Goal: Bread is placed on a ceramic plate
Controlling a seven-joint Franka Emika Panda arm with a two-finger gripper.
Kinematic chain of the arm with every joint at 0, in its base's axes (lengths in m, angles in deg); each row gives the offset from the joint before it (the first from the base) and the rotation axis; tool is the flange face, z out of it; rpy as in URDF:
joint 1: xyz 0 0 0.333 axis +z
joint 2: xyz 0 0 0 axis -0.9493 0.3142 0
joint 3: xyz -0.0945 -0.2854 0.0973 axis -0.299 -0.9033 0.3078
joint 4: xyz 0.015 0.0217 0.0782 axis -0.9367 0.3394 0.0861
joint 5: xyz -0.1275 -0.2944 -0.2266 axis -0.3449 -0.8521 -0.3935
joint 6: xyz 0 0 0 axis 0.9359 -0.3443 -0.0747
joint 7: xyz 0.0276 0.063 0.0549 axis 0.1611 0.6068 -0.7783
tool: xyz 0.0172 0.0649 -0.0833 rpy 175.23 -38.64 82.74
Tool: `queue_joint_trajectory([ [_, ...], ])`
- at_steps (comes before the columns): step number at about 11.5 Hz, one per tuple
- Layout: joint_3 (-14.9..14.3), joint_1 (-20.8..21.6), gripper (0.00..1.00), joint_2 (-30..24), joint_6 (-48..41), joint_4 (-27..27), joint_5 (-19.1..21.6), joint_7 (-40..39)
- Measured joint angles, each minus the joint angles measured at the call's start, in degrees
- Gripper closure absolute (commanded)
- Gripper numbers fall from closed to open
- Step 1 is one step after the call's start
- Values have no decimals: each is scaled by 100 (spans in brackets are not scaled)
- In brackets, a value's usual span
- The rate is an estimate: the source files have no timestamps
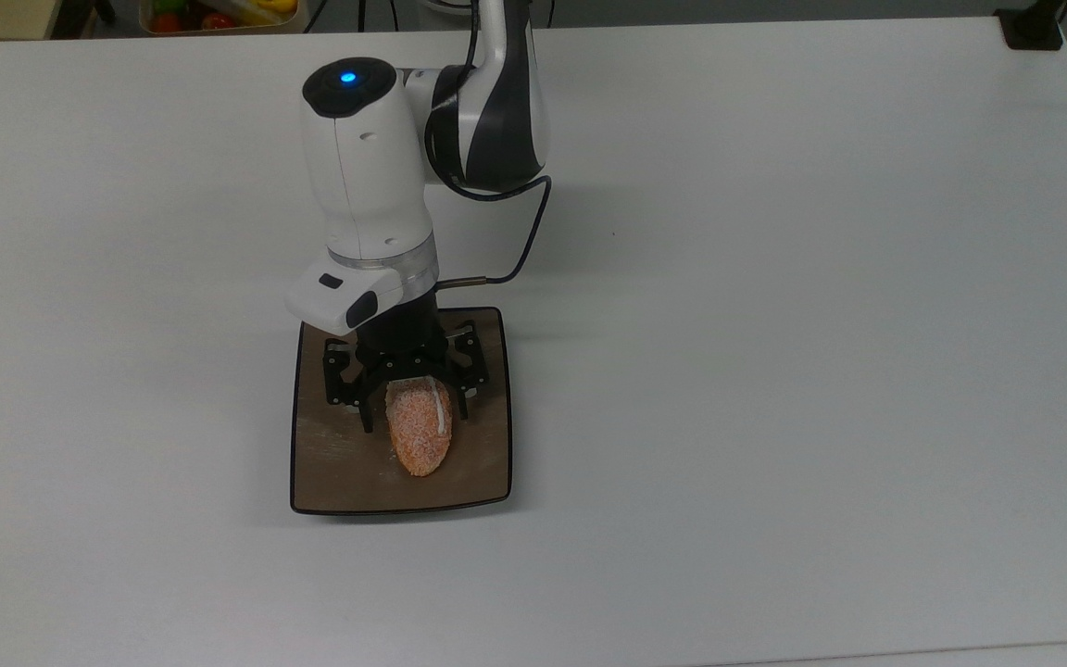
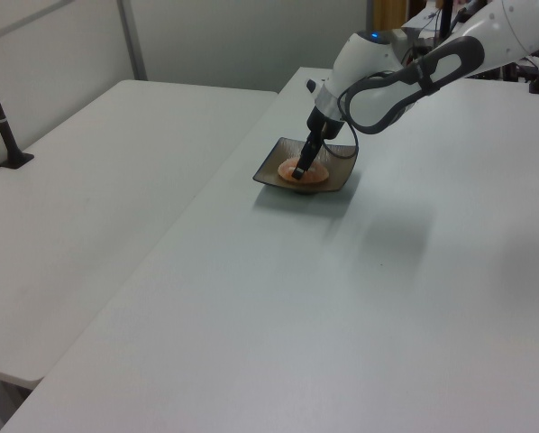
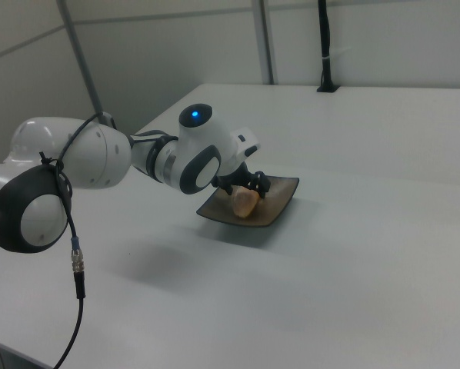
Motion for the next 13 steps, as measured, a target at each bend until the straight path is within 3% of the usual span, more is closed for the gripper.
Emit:
queue_joint_trajectory([
  [2,0,2,0,-156,34,-102,3,216],
  [4,-7,-4,0,-669,-331,-90,3,495],
  [10,-309,-76,0,-3205,-4716,-53,-3,1132],
  [13,-251,52,0,-3922,-6080,71,-185,1620],
])
